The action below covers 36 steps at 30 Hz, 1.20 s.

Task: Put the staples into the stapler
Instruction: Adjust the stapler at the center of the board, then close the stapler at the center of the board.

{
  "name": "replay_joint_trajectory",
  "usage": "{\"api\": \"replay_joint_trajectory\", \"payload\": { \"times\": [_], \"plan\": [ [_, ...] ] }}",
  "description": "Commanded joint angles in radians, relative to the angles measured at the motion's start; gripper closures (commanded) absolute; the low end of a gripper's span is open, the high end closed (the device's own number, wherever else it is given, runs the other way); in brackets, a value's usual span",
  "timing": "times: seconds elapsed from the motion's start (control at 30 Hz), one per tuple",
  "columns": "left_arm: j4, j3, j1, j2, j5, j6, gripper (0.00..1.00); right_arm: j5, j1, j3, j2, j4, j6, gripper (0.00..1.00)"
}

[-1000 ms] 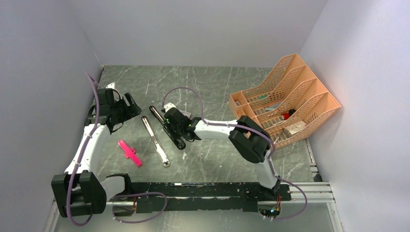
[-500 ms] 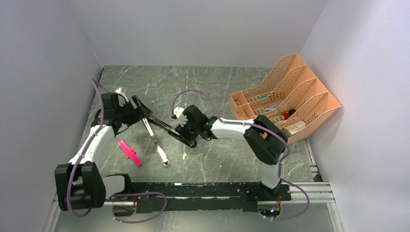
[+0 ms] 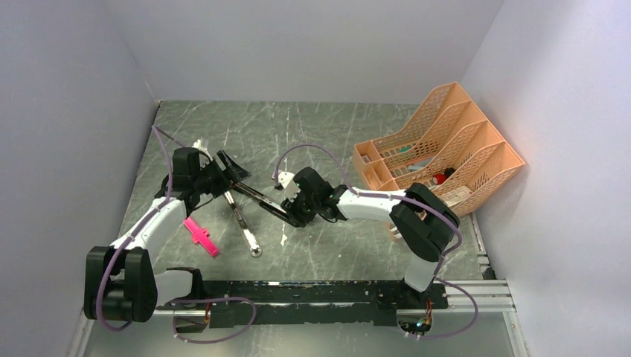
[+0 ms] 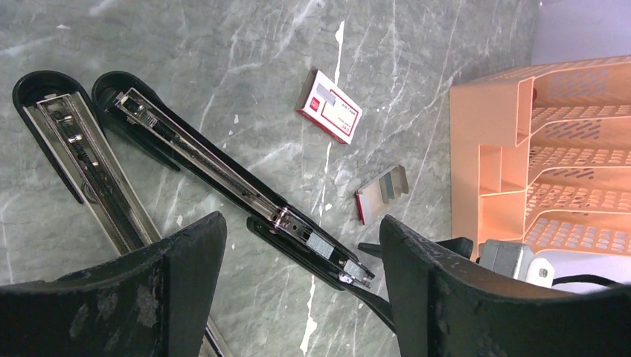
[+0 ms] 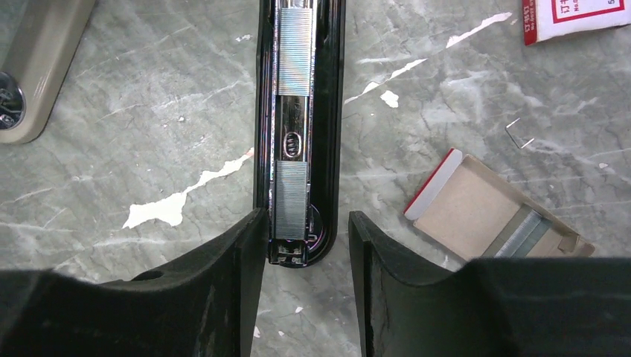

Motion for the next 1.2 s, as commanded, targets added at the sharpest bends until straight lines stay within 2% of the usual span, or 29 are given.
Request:
{"api": "replay_joint_trajectory", "payload": {
  "times": [0.0,0.13,0.3,0.53,0.77,1.0,1.17],
  "plan": [
    [0.062,-0.017,-0.009,-0.007,-0.016,-0.056,0.21,-0.018,-0.005,-0.012,0.007,0.005,-0.007,0.55],
    [0.101,-0.041,-0.028,0.024,-0.008,-0.095,0.21,-0.014,-0.004,-0.025,-0.001,0.035,0.001,0.62],
    [0.121,-0.056,-0.064,0.049,-0.032,-0.126,0.22,-0.010,-0.006,-0.051,-0.022,0.077,0.020,0.82],
    [0.125,-0.072,-0.112,0.075,-0.105,-0.197,0.23,-0.010,-0.039,-0.102,-0.036,0.129,0.123,1.00],
    [0.194,-0.108,-0.132,0.104,-0.142,-0.277,0.22,-0.068,-0.083,-0.171,-0.055,0.189,0.248,1.00],
    [0.415,-0.122,-0.143,0.274,-0.072,-0.361,0.24,-0.156,-0.091,-0.183,-0.042,0.229,0.278,1.00],
    [0.566,-0.123,-0.153,0.384,-0.059,-0.408,0.28,-0.145,-0.092,-0.182,-0.049,0.218,0.272,1.00]
  ]
}}
